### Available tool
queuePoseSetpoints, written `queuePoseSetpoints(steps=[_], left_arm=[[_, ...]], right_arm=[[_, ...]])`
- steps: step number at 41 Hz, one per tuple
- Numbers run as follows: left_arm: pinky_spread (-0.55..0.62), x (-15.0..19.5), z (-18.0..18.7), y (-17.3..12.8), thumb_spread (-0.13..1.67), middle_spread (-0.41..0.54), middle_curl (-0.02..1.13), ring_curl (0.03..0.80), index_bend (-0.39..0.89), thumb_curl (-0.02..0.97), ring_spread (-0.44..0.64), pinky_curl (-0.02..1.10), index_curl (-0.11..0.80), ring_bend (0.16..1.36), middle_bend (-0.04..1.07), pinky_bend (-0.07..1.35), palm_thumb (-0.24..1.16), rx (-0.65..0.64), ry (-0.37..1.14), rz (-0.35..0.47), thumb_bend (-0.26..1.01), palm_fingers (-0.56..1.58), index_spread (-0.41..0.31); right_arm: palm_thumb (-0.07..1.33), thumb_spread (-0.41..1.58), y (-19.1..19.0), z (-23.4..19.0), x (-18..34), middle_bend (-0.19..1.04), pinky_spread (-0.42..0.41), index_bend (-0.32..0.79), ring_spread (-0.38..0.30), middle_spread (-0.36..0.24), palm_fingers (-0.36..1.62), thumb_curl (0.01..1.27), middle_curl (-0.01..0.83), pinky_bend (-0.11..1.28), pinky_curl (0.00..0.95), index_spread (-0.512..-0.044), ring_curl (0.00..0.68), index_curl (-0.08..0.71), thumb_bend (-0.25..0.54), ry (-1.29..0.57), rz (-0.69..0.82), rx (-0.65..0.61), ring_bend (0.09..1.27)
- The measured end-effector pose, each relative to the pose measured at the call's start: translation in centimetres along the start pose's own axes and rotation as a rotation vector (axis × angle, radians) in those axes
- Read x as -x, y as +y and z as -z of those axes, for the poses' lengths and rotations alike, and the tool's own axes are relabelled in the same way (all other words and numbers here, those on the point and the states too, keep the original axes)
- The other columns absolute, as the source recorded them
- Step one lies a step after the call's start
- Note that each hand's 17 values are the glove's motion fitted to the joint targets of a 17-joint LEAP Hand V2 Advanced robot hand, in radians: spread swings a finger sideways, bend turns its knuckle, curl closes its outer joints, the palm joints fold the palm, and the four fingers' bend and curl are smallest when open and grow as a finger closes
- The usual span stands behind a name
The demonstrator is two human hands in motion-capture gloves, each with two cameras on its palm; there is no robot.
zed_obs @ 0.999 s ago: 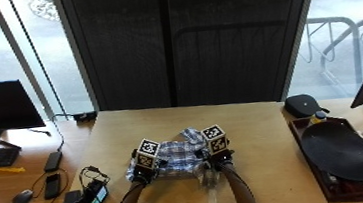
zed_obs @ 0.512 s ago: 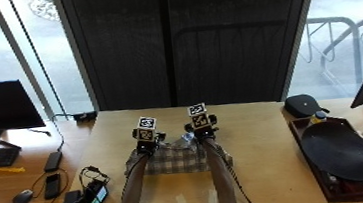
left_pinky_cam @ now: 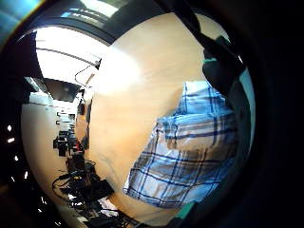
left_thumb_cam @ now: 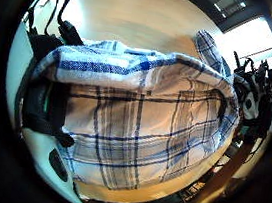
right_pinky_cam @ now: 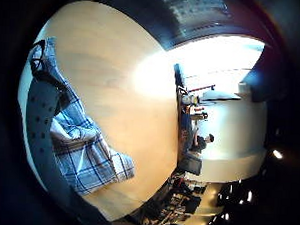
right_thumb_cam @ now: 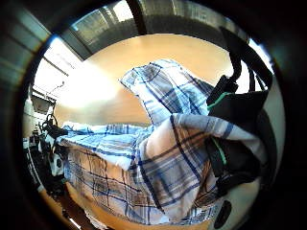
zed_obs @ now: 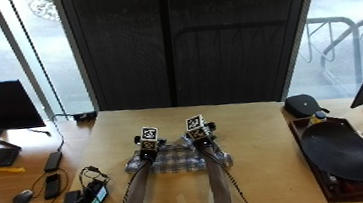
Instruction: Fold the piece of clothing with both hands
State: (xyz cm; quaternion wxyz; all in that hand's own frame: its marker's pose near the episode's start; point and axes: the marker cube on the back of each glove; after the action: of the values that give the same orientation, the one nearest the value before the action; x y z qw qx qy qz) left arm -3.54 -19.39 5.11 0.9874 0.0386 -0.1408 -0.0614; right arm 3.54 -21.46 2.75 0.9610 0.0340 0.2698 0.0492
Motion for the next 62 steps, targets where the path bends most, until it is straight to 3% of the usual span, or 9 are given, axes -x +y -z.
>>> queuePoseSetpoints(steps=[9, 14, 24, 27, 32, 35, 42, 49, 62], left_arm=[[-0.03, 3.0, 1.4, 0.1, 1.27, -0.335, 0.54, 0.407, 0.2, 0.329, -0.32, 0.21, 0.489, 0.49, 0.58, 0.14, 0.74, -0.049, -0.039, 0.065, -0.02, 1.04, -0.306], [0.03, 4.5, 4.7, -1.3, 1.26, -0.291, 0.53, 0.414, 0.16, 0.328, -0.24, 0.23, 0.476, 0.43, 0.47, 0.17, 0.73, -0.356, 0.012, 0.108, -0.02, 0.82, -0.266], [0.11, 4.1, 5.1, 2.6, 1.23, -0.226, 0.46, 0.387, 0.17, 0.326, -0.13, 0.25, 0.467, 0.4, 0.26, 0.19, 0.68, -0.412, 0.139, 0.089, -0.03, 0.74, -0.23], [0.13, 3.1, 2.3, 4.1, 1.22, -0.216, 0.45, 0.383, 0.17, 0.322, -0.11, 0.26, 0.462, 0.39, 0.23, 0.19, 0.64, -0.332, 0.134, 0.06, -0.04, 0.74, -0.224], [0.14, 2.2, 2.9, 6.5, 1.22, -0.206, 0.44, 0.374, 0.16, 0.304, -0.1, 0.27, 0.453, 0.37, 0.21, 0.2, 0.55, -0.293, 0.105, 0.044, -0.05, 0.77, -0.222], [0.14, 1.4, 0.5, 6.8, 1.24, -0.192, 0.43, 0.373, 0.17, 0.294, -0.09, 0.28, 0.451, 0.36, 0.19, 0.2, 0.5, -0.188, 0.109, 0.002, -0.04, 0.77, -0.221], [0.17, -0.3, -4.5, 8.2, 1.17, -0.094, 0.4, 0.388, 0.1, 0.218, 0.04, 0.36, 0.416, 0.35, 0.1, 0.4, 0.13, 0.181, 0.229, -0.064, -0.1, 0.46, -0.172], [0.27, -0.1, -4.7, 9.1, 1.15, -0.014, 0.35, 0.377, 0.13, 0.187, 0.16, 0.38, 0.381, 0.41, 0.13, 0.46, -0.04, 0.263, 0.225, -0.042, -0.06, 0.27, -0.139], [0.34, -0.6, -5.2, 8.5, 1.15, 0.023, 0.34, 0.365, 0.16, 0.171, 0.25, 0.38, 0.378, 0.45, 0.17, 0.47, -0.05, 0.232, 0.274, -0.072, -0.04, 0.24, -0.124]], right_arm=[[0.95, 1.09, -0.6, 2.7, -1.5, 0.44, -0.321, 0.16, -0.257, -0.264, 1.27, 0.35, 0.472, 0.52, 0.378, -0.339, 0.451, 0.393, -0.013, -0.103, 0.001, -0.184, 0.66], [0.94, 1.06, 1.1, 4.2, -4.0, 0.36, -0.3, 0.15, -0.274, -0.274, 1.16, 0.37, 0.45, 0.55, 0.383, -0.342, 0.432, 0.389, -0.022, -0.114, -0.029, -0.295, 0.59], [0.94, 1.0, 4.4, 2.3, -7.4, 0.26, -0.23, 0.05, -0.285, -0.279, 1.01, 0.42, 0.43, 0.59, 0.393, -0.336, 0.413, 0.318, -0.023, -0.277, 0.0, -0.466, 0.53], [0.93, 1.0, 8.0, -0.3, -7.9, 0.22, -0.197, 0.09, -0.271, -0.279, 0.99, 0.43, 0.421, 0.59, 0.393, -0.328, 0.406, 0.312, -0.026, -0.395, 0.045, -0.263, 0.51], [0.9, 1.05, 10.8, -3.3, -8.2, 0.18, -0.136, 0.12, -0.232, -0.229, 0.94, 0.43, 0.414, 0.56, 0.384, -0.318, 0.395, 0.31, -0.026, -0.462, 0.082, -0.066, 0.45], [0.88, 1.08, 13.3, -3.1, -8.5, 0.16, -0.083, 0.14, -0.2, -0.198, 0.86, 0.43, 0.408, 0.54, 0.384, -0.305, 0.39, 0.317, -0.023, -0.308, 0.117, 0.068, 0.42], [0.92, 1.13, 13.4, -6.0, -7.5, 0.08, 0.01, 0.15, -0.146, -0.141, 0.65, 0.45, 0.345, 0.64, 0.4, -0.295, 0.376, 0.328, 0.003, -0.001, 0.196, 0.278, 0.35], [1.02, 1.17, 12.5, -6.8, -8.1, 0.1, 0.018, 0.14, -0.172, -0.149, 0.64, 0.49, 0.297, 0.7, 0.395, -0.317, 0.371, 0.315, 0.047, 0.002, 0.144, 0.323, 0.42], [1.05, 1.13, 11.7, -7.1, -8.0, 0.13, -0.209, 0.11, -0.3, -0.254, 0.88, 0.52, 0.264, 0.79, 0.391, -0.355, 0.393, 0.281, 0.009, -0.099, 0.106, 0.194, 0.56]])
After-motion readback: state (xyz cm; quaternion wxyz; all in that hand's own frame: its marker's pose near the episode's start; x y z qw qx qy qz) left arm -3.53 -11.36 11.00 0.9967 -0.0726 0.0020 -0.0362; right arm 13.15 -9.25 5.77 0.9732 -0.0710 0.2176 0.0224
